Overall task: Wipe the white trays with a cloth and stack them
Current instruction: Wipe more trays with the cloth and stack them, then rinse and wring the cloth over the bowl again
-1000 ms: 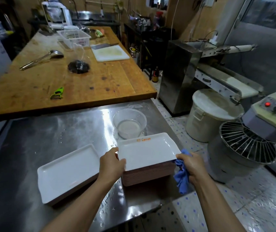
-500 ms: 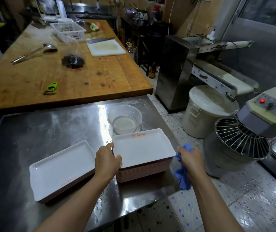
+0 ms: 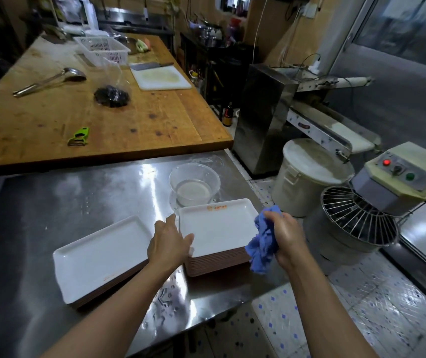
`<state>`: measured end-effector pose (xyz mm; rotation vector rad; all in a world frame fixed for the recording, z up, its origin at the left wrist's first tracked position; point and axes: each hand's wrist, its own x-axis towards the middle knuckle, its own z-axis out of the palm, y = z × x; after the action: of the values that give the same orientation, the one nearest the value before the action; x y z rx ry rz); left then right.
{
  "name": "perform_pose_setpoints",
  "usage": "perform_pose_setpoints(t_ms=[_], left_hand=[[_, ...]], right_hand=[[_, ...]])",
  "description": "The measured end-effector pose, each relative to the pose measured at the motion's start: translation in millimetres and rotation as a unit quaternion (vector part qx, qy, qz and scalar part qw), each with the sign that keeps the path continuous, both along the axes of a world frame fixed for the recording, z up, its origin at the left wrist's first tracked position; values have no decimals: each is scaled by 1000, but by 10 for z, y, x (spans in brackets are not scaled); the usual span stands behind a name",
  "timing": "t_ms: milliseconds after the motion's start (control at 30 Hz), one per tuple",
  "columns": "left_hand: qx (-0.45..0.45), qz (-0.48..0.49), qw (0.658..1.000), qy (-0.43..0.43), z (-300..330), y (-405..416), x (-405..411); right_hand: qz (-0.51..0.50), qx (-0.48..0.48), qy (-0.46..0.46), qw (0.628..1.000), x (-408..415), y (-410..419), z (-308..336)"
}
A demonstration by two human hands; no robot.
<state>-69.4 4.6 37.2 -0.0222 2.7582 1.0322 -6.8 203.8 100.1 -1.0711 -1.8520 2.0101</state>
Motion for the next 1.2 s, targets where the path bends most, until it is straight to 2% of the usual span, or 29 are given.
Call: perform_pose_setpoints(t_ms=[100, 200, 333, 433, 567, 733, 1000, 1100, 1200], left_hand=[[57, 0, 998, 10, 171, -134, 39], [145, -26, 989, -7, 399, -293, 81], [304, -59, 950, -40, 793, -496, 81], [357, -31, 933, -35, 1076, -672, -13], [360, -27, 932, -35, 1287, -870, -192], [314, -110, 943, -11, 1344, -951, -340], [185, -117, 963, 156, 1351, -669, -818], [200, -82, 962, 169, 1385, -482, -1074], [241, -50, 961, 125, 1390, -278, -1332]], right_hand=[[58, -73, 40, 995, -34, -209, 167], [94, -56, 63, 992, -123, -497, 293], [136, -43, 74, 987, -300, -916, 406], [190, 4, 71, 979, -406, -1188, 454], [233, 73, 74, 967, -456, -1458, 528], [250, 145, 93, 953, -543, -1531, 570], [269, 163, 105, 944, -1001, -1310, 586], [273, 182, 98, 940, -1247, -1074, 564], [286, 187, 97, 935, -1507, -778, 522]])
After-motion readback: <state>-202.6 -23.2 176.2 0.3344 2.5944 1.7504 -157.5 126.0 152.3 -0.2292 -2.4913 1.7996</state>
